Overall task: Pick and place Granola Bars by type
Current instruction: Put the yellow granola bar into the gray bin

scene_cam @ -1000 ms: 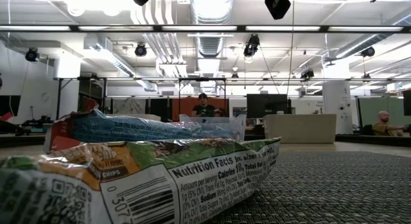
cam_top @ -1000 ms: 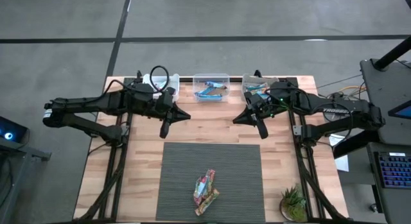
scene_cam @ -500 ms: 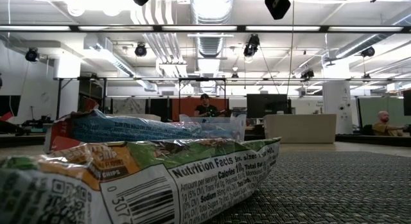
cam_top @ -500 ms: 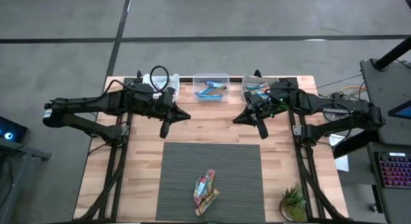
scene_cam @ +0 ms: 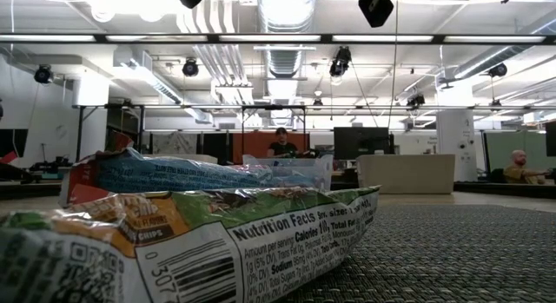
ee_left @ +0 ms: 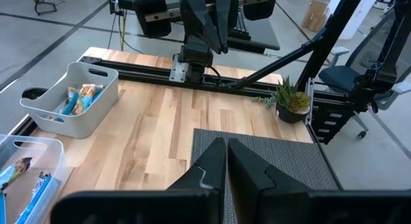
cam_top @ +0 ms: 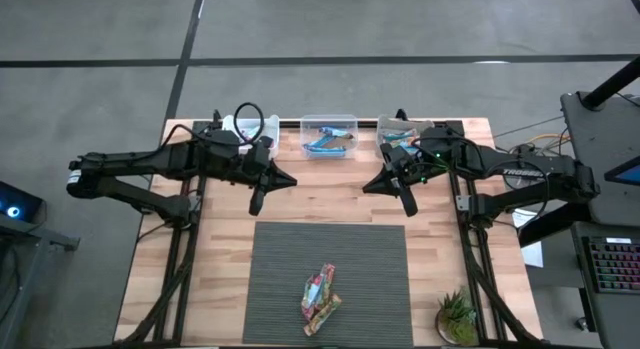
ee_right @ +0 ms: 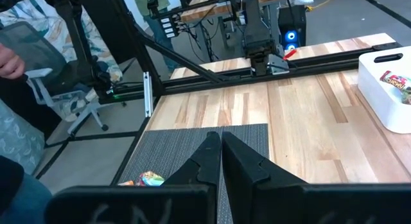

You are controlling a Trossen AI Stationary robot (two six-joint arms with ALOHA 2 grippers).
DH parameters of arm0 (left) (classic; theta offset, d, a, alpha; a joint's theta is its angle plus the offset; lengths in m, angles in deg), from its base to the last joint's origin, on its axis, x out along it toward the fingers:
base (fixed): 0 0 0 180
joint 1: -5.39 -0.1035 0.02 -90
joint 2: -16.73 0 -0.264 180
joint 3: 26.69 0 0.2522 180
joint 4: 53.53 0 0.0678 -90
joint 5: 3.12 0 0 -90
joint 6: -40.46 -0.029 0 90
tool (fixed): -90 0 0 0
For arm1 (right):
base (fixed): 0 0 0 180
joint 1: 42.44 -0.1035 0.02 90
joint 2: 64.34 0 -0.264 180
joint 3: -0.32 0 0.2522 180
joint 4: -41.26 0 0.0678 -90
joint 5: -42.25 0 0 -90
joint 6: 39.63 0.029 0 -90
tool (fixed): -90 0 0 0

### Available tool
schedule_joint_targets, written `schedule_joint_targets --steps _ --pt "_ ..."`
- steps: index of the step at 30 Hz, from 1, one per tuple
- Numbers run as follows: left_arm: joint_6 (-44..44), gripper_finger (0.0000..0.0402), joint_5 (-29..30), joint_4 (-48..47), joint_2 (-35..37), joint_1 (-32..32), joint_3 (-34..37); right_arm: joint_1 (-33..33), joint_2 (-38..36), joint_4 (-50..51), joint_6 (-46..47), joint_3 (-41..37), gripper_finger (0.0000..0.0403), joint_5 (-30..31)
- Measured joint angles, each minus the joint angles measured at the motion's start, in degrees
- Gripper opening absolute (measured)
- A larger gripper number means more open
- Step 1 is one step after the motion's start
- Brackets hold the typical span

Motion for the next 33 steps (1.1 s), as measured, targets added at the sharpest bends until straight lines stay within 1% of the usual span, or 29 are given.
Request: schedule_joint_targets --steps 7,11,14,17,20,23,26,29,33 --pt "-0.2 0.0000 0.0 0.0 0.0 0.1 0.0 0.0 0.0 0.0 -0.1 0.0 0.0008 0.0" --pt "-0.3 0.0000 0.0 0.7 0.0 1.4 0.0 -1.3 0.0 -0.5 0.0 0.0 0.0008 0.2" --pt "-1.7 0.0000 0.6 1.9 0.0 3.0 0.1 -3.7 0.0 -1.0 0.1 0.0 0.0008 4.1" --pt "-4.1 0.0000 3.2 2.6 0.0 5.2 0.1 -6.0 0.0 -1.2 0.2 0.0 0.0008 7.2" --pt "-4.7 0.0000 4.9 2.6 0.0 6.7 0.1 -8.0 0.0 -2.6 0.3 0.0 0.0008 7.6" --pt "-4.4 0.0000 5.0 2.6 0.0 7.6 0.5 -9.6 0.0 -3.1 0.9 0.0 0.0008 7.8" --pt "-4.2 0.0000 5.0 2.5 0.0 8.0 0.9 -10.7 0.0 -3.1 1.7 0.0 0.0008 9.3" --pt "-3.5 0.0000 5.0 2.6 0.0 8.0 1.1 -11.6 0.0 -3.1 1.9 0.0 0.0008 10.7" --pt "-3.2 0.0000 5.0 2.6 0.0 8.0 1.8 -11.9 0.0 -3.1 3.3 0.0 0.0008 11.0"
